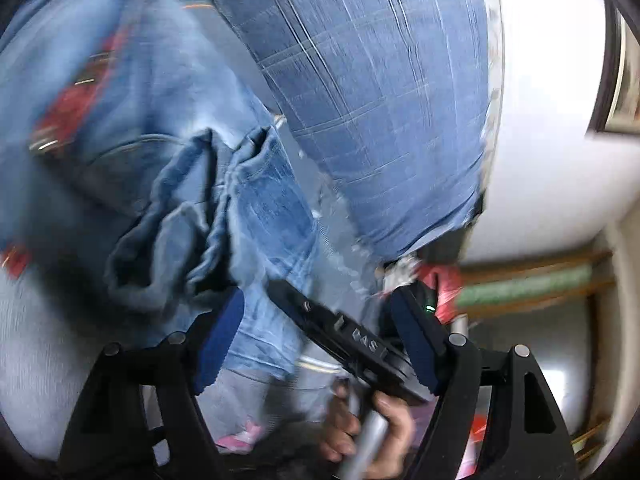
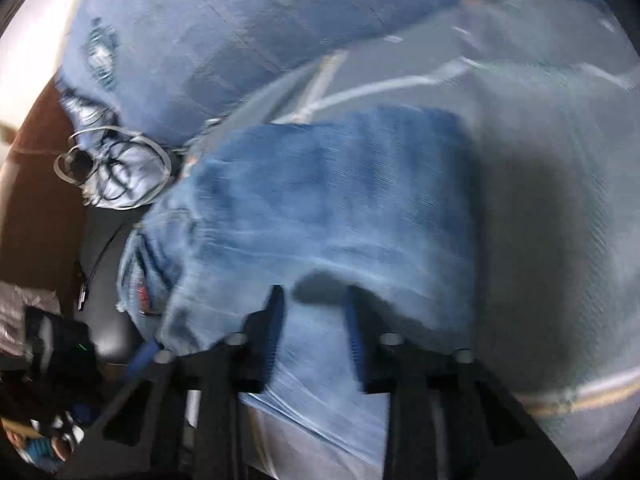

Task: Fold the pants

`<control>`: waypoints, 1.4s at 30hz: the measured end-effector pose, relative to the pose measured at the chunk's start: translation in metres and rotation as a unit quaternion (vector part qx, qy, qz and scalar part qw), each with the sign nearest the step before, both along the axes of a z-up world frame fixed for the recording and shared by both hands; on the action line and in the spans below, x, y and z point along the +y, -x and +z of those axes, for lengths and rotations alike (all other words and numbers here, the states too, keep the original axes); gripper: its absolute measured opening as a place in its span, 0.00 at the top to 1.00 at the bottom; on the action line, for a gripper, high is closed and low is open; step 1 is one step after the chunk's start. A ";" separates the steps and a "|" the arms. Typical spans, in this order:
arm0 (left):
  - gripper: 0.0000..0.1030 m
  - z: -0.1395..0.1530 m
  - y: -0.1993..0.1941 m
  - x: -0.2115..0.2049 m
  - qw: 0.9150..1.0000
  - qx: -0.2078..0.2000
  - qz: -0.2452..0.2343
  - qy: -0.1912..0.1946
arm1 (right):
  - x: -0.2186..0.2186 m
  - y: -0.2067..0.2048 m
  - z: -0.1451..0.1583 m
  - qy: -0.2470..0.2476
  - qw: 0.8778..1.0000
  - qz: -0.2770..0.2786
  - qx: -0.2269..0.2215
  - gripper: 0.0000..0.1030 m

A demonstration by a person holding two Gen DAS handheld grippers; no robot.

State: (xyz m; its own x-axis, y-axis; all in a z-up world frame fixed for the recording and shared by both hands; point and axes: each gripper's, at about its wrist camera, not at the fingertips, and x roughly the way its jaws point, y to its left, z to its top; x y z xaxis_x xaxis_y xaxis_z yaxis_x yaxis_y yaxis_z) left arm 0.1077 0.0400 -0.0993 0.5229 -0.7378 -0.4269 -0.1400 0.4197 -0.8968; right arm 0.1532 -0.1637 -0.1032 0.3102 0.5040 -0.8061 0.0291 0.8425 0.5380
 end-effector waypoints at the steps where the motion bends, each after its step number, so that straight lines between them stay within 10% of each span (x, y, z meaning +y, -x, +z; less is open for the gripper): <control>1: 0.28 -0.002 -0.003 -0.003 1.000 0.006 0.003 -0.023 | -0.005 0.005 -0.001 0.023 1.000 -0.007 0.002 0.93; 4: 0.44 -0.026 -0.013 -0.006 0.994 0.041 0.026 -0.093 | -0.016 0.014 -0.004 0.072 0.997 -0.006 0.003 1.00; 7: 0.55 -0.033 -0.008 0.001 0.994 0.057 0.039 -0.079 | -0.019 0.015 -0.001 0.061 0.998 0.002 -0.001 0.98; 12: 0.45 -0.015 0.013 0.019 0.990 0.028 0.083 -0.113 | -0.029 0.020 0.036 0.042 0.995 -0.003 -0.088 0.30; 20: 0.27 -0.025 -0.008 0.003 0.983 0.039 0.064 -0.168 | -0.042 -0.020 0.001 0.076 0.997 -0.004 -0.002 0.30; 25: 0.29 -0.026 -0.012 -0.016 0.973 0.044 0.025 -0.224 | -0.021 -0.013 0.004 0.148 0.988 0.050 -0.021 0.72; 28: 0.79 -0.032 -0.019 -0.033 0.974 0.051 0.006 -0.221 | -0.018 -0.011 0.007 0.165 0.984 0.058 -0.027 0.83; 30: 0.82 -0.033 -0.019 -0.039 0.980 0.045 -0.006 -0.193 | -0.028 -0.009 0.011 0.154 0.986 0.048 -0.027 0.93; 34: 0.86 -0.023 -0.019 -0.041 0.992 0.012 -0.016 -0.122 | -0.056 0.007 0.033 0.129 0.990 0.019 -0.049 0.94; 36: 0.85 -0.030 -0.022 -0.036 0.987 0.034 -0.002 -0.155 | -0.069 0.006 0.019 0.133 0.991 0.014 -0.022 0.85; 42: 0.53 -0.036 -0.019 -0.015 0.986 0.068 0.030 -0.148 | -0.066 0.011 0.037 0.109 0.991 0.015 -0.070 0.62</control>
